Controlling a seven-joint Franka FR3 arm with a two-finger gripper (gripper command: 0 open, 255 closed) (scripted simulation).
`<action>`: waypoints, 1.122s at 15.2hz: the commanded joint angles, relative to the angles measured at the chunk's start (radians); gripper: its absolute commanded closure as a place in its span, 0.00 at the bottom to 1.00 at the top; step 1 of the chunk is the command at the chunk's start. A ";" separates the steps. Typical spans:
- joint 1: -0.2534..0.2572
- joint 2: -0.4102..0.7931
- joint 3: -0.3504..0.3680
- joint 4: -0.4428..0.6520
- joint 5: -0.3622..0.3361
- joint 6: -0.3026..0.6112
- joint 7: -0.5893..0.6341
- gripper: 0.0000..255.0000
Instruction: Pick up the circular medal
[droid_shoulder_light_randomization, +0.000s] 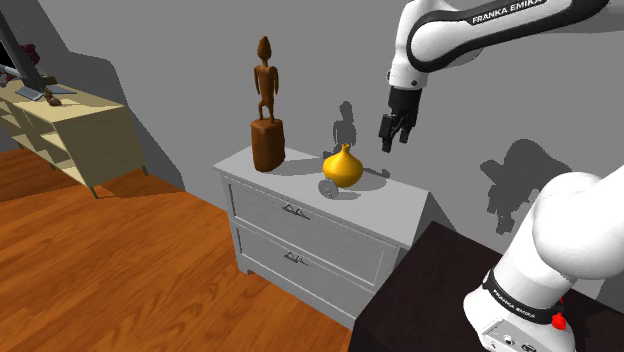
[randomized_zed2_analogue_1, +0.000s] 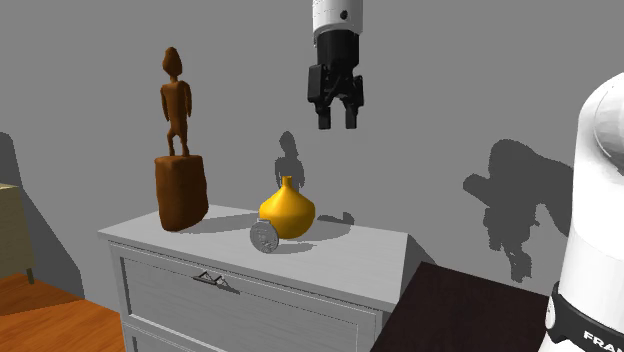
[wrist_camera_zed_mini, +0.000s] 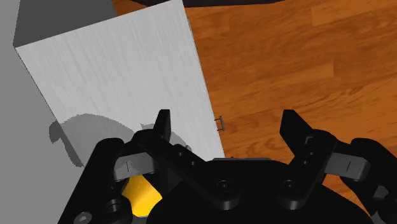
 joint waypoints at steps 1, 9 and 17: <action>0.005 0.077 -0.020 0.015 0.000 0.068 -0.035 0.00; 0.028 0.389 -0.068 0.128 0.054 0.274 -0.171 0.00; 0.021 0.711 -0.065 0.328 0.156 0.397 -0.318 0.00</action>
